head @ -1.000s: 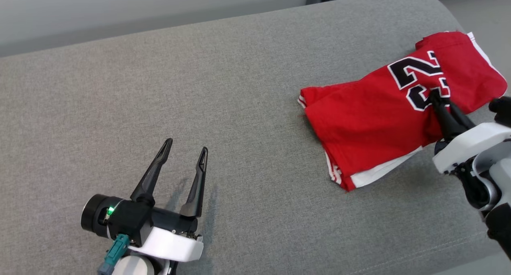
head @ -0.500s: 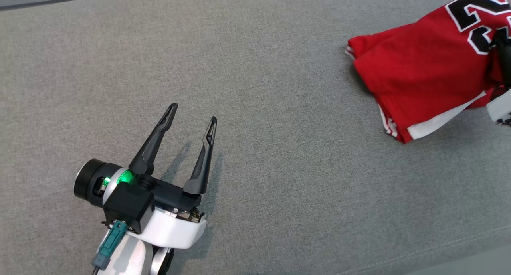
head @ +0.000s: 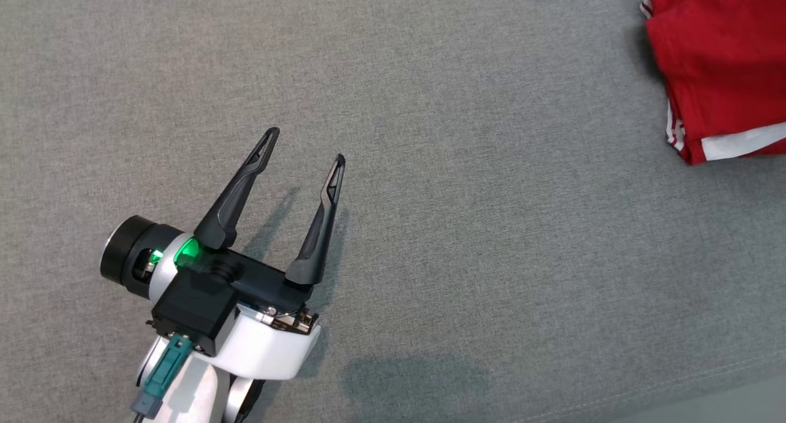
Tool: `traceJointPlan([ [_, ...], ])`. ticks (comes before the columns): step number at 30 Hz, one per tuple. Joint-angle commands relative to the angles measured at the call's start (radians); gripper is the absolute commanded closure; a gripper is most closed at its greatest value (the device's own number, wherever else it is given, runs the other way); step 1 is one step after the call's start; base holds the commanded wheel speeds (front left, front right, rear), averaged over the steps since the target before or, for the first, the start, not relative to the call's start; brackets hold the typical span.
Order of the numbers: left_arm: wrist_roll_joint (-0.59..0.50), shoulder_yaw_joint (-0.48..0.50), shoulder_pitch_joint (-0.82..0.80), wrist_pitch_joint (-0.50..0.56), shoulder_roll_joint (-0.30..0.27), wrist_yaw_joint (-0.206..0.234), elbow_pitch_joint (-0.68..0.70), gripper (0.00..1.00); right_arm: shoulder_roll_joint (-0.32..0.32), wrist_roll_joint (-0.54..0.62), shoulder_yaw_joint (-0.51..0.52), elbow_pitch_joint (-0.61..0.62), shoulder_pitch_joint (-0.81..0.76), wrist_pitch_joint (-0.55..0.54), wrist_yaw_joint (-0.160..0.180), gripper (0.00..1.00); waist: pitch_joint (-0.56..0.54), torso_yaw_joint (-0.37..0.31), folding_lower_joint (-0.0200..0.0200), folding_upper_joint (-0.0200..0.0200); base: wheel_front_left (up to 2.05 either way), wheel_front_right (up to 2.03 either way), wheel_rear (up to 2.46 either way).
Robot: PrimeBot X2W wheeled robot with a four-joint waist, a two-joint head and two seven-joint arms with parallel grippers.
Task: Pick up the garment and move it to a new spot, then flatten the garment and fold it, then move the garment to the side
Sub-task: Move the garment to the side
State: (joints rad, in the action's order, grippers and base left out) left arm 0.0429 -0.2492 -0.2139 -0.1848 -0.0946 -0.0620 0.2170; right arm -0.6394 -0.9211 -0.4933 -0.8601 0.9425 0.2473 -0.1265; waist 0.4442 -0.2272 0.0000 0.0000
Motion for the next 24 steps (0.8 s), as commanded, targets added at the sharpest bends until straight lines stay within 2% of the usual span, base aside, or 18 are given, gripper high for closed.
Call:
traceJointPlan([
  [1, -0.011, 0.023, -0.032, 0.013, -0.019, -0.006, 0.046, 0.00, -0.043, 0.014, -0.004, -0.015, 0.003, 0.015, -0.004, 1.00, 0.019, 0.007, 0.0000, 0.0000, 0.00, 0.00, 0.00],
  [6, -0.017, 0.016, -0.037, 0.032, -0.029, -0.008, 0.071, 0.00, -0.039, 0.028, -0.010, -0.075, 0.037, 0.015, -0.004, 1.00, 0.047, 0.013, 0.0000, 0.0000, 0.00, 0.00, 0.00],
  [10, -0.018, 0.009, -0.041, 0.039, -0.034, -0.009, 0.085, 0.00, -0.024, 0.043, 0.003, -0.171, 0.074, 0.015, -0.004, 1.00, 0.065, 0.022, 0.0000, 0.0000, 0.00, 0.00, 0.00],
  [18, -0.017, 0.002, -0.048, 0.038, -0.043, -0.009, 0.089, 0.00, 0.005, 0.122, 0.076, -0.306, 0.135, 0.015, -0.004, 1.00, 0.083, 0.041, 0.0000, 0.0000, 0.00, 0.00, 0.00],
  [19, -0.017, 0.000, -0.049, 0.038, -0.043, -0.009, 0.088, 0.00, 0.004, 0.134, 0.090, -0.316, 0.140, 0.015, -0.004, 0.87, 0.084, 0.042, 0.0000, 0.0000, 0.00, 0.00, 0.00],
  [20, -0.017, -0.002, -0.051, 0.038, -0.043, -0.008, 0.088, 0.00, 0.001, 0.151, 0.106, -0.324, 0.146, 0.015, -0.004, 0.55, 0.085, 0.044, 0.0000, 0.0000, 0.00, 0.00, 0.00],
  [21, -0.017, -0.005, -0.054, 0.037, -0.043, -0.007, 0.087, 0.00, 0.001, 0.183, 0.140, -0.337, 0.152, 0.015, -0.004, 0.00, 0.086, 0.046, 0.0000, 0.0000, 0.00, 0.00, 0.00],
  [24, -0.016, -0.008, -0.057, 0.036, -0.044, -0.006, 0.085, 0.00, 0.011, 0.230, 0.182, -0.346, 0.152, 0.015, -0.004, 0.00, 0.087, 0.048, 0.0000, 0.0000, 0.00, 0.00, 0.00],
])
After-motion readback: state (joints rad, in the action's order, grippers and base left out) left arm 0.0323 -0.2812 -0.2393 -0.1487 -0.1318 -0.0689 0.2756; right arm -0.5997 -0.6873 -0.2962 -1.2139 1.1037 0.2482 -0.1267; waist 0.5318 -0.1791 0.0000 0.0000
